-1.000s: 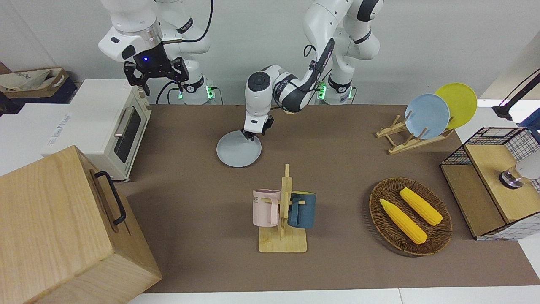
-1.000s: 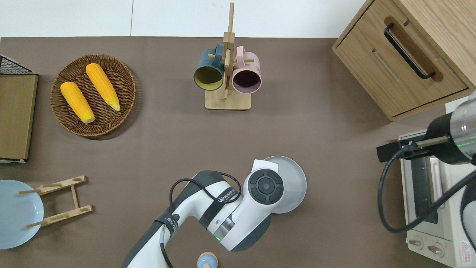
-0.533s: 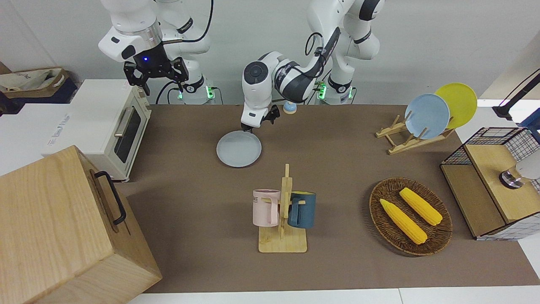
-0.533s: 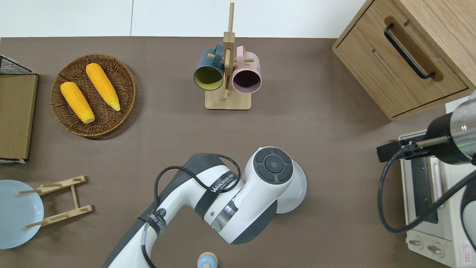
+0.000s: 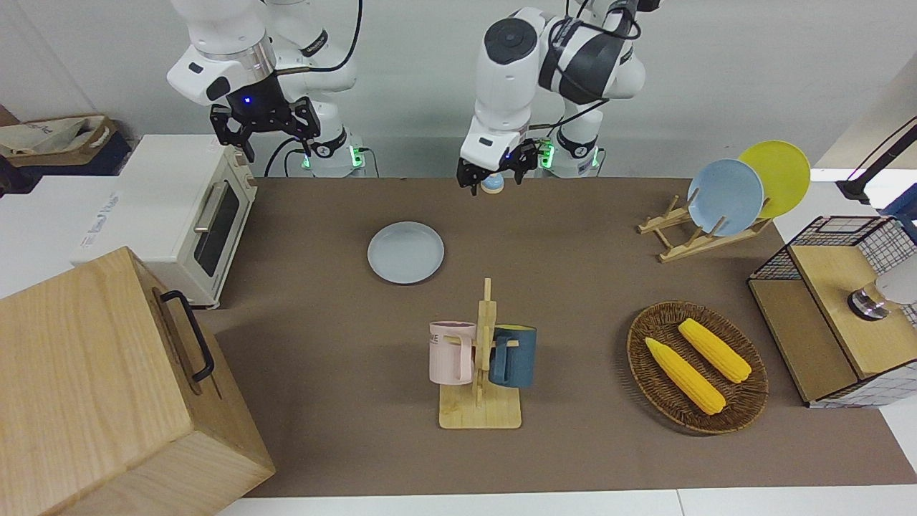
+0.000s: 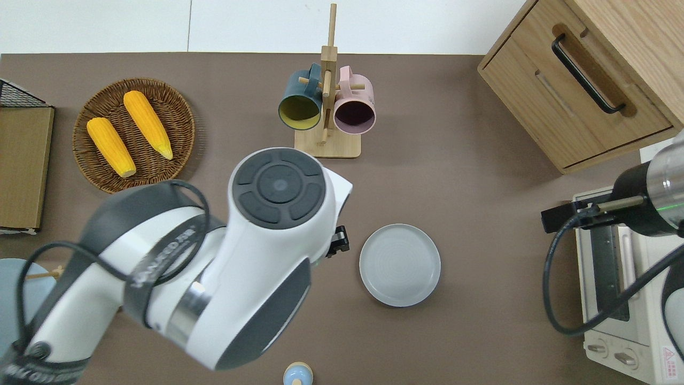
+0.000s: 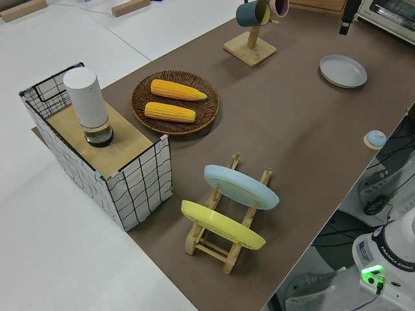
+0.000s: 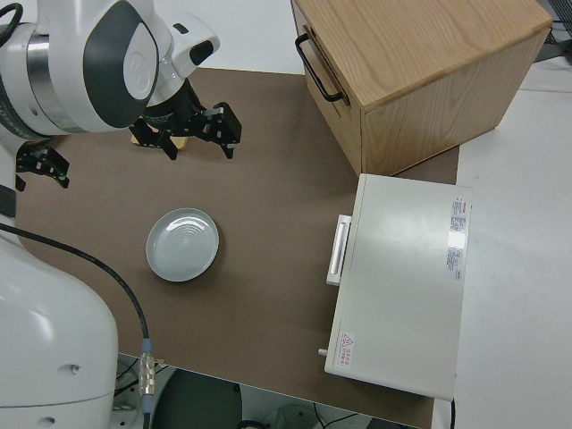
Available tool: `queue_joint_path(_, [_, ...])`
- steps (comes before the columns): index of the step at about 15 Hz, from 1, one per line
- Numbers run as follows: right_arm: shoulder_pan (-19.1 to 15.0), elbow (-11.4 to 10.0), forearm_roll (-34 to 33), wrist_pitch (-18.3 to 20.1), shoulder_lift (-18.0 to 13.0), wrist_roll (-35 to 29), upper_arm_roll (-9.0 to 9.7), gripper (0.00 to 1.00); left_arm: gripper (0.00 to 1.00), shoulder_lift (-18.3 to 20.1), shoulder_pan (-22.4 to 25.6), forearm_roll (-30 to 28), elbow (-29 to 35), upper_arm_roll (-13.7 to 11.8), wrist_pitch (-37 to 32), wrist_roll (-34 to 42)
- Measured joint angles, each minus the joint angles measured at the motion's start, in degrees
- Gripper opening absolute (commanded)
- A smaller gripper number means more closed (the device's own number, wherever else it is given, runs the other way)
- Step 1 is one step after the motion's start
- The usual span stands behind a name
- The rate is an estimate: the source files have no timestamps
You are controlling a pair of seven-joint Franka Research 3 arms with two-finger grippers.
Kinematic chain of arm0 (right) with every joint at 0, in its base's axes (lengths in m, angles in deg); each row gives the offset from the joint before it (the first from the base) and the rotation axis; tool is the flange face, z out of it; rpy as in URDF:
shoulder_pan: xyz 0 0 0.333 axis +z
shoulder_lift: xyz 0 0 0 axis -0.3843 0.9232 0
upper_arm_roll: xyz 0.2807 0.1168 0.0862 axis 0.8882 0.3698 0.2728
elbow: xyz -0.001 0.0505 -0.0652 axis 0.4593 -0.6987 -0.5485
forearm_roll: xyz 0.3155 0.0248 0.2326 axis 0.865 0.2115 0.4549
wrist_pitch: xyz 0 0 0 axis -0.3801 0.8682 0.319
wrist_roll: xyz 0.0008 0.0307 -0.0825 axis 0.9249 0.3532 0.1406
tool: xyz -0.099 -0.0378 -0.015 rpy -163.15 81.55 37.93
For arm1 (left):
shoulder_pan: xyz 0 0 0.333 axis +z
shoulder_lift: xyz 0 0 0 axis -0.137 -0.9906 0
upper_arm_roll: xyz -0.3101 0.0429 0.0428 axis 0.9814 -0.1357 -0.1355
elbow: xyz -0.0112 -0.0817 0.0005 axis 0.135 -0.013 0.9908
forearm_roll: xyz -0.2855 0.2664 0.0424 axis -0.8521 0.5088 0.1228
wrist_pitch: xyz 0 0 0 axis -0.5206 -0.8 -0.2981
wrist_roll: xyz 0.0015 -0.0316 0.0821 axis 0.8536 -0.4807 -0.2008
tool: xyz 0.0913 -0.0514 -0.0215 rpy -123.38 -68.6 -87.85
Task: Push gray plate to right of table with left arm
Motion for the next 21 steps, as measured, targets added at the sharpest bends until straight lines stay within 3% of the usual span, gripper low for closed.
queue_joint_path(3, [0.0, 0.0, 0.0, 0.0, 0.0, 0.0, 0.00, 0.983, 1.00, 4.2, 4.5, 0.2, 0.0, -0.2, -5.0, 8.2])
queue_joint_path(8, [0.0, 0.0, 0.0, 0.0, 0.0, 0.0, 0.00, 0.983, 1.00, 9.5, 16.5, 0.4, -0.1, -0.5, -7.9, 25.4])
queue_joint_path(15, [0.0, 0.0, 0.0, 0.0, 0.0, 0.0, 0.00, 0.983, 1.00, 11.3, 28.6, 0.4, -0.5, -0.6, -8.2, 40.9])
queue_joint_path(21, [0.0, 0.0, 0.0, 0.0, 0.0, 0.0, 0.00, 0.983, 1.00, 11.5, 33.1, 0.3, -1.3, -0.7, -8.1, 47.4])
